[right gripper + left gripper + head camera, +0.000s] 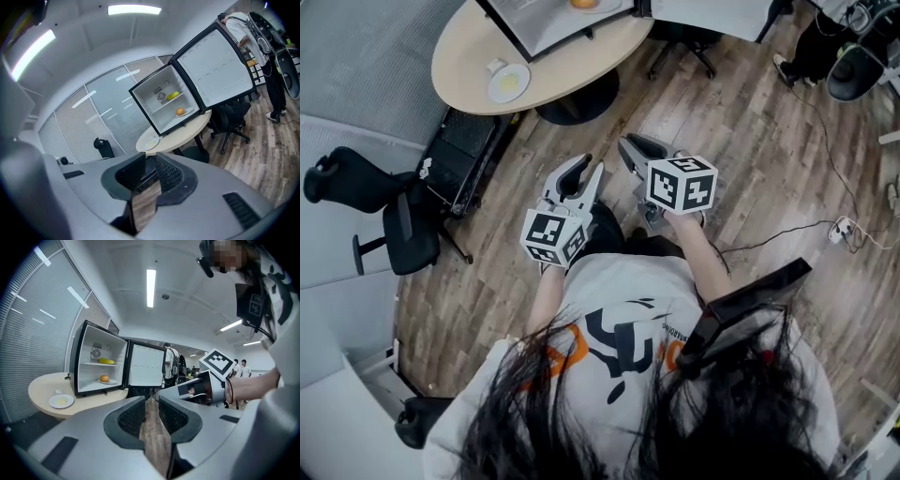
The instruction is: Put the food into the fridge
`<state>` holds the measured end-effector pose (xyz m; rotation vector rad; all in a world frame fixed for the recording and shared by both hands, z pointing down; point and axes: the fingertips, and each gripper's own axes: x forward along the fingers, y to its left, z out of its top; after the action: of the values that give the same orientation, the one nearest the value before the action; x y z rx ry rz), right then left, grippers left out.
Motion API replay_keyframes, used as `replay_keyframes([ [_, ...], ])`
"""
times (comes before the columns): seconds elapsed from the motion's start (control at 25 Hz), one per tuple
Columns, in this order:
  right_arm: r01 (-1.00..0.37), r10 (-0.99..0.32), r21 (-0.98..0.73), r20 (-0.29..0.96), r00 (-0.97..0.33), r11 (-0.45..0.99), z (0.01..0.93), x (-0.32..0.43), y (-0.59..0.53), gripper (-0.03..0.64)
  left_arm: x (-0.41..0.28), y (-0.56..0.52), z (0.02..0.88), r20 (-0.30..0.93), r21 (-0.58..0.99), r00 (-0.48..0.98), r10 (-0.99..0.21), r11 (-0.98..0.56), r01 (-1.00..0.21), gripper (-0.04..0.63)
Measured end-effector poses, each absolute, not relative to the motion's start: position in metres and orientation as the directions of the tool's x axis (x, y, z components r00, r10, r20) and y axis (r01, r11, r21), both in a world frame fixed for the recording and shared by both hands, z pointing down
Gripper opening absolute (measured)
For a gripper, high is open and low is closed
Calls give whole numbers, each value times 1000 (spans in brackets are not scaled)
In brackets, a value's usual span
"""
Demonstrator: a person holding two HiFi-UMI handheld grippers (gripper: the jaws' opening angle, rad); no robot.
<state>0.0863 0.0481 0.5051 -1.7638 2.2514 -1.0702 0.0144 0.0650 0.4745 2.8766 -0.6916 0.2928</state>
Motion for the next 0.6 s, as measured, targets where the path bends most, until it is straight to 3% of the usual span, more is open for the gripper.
replay_keyframes([
  [0.6,-824,-897,-561,318,-306,82,497,109,36,78,47,59,473,264,83,890,-372,-910,-406,98],
])
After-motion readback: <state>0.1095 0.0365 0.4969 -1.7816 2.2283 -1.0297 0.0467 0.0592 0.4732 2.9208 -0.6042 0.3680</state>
